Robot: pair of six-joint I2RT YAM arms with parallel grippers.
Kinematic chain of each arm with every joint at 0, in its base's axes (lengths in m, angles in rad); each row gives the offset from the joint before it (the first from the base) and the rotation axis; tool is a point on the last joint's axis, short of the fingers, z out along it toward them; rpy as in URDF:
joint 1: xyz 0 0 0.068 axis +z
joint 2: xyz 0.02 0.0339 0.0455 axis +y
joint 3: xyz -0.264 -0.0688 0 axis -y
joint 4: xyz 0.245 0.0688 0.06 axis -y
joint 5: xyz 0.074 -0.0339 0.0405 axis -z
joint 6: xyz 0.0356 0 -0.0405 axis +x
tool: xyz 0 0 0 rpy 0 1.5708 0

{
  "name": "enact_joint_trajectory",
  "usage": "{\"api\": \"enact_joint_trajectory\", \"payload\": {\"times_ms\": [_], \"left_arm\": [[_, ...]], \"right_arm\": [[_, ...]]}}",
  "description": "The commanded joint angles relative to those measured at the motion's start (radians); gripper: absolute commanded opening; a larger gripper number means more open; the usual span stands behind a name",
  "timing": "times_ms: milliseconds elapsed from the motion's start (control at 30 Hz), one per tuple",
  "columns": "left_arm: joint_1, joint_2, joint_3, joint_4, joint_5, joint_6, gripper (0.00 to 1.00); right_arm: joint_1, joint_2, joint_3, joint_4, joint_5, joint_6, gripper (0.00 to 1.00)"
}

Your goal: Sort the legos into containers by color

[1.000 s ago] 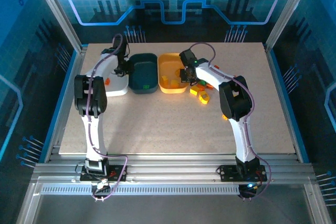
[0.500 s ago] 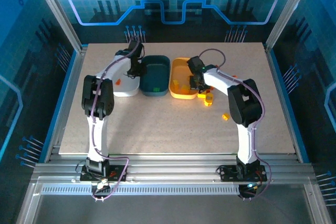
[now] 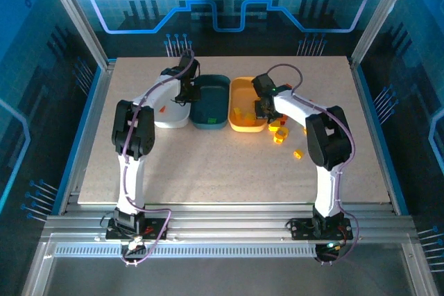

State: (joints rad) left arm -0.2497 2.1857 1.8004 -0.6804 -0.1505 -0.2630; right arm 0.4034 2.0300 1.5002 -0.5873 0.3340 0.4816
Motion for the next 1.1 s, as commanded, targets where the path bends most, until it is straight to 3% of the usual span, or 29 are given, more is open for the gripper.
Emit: {"api": "enact_joint_trajectory", "payload": {"times_ms": [0,233,367,433,500,667,833,1067], "left_arm": [[-0.005,-0.018,-0.065,-0.003,0.107,-0.042,0.02],[0.052,-0.038,-0.088,0.008,0.138,0.004,0.08],[0.050,-0.042,-0.088,0.008,0.163,-0.006,0.16],[0.050,-0.049,-0.093,0.009,0.166,-0.014,0.30],[0.050,-0.059,-0.092,-0.003,0.161,-0.020,0.37],[0.052,-0.130,-0.110,-0.006,0.153,-0.050,0.73],[0.053,-0.223,-0.128,0.007,0.203,-0.077,0.98],[0.056,-0.329,-0.203,0.038,0.254,-0.116,0.99]], "right_arm": [[0.099,0.062,0.078,0.051,-0.126,-0.013,0.12],[0.104,0.092,0.106,0.035,-0.151,0.001,0.14],[0.099,0.081,0.109,0.026,-0.160,-0.004,0.23],[0.097,0.062,0.117,0.014,-0.158,-0.013,0.30],[0.092,0.044,0.126,-0.003,-0.160,-0.027,0.35],[0.076,-0.021,0.130,-0.037,-0.151,-0.049,0.48],[0.040,-0.122,0.069,-0.052,-0.123,-0.051,0.56],[-0.027,-0.266,-0.113,-0.066,-0.055,-0.022,0.63]]}}
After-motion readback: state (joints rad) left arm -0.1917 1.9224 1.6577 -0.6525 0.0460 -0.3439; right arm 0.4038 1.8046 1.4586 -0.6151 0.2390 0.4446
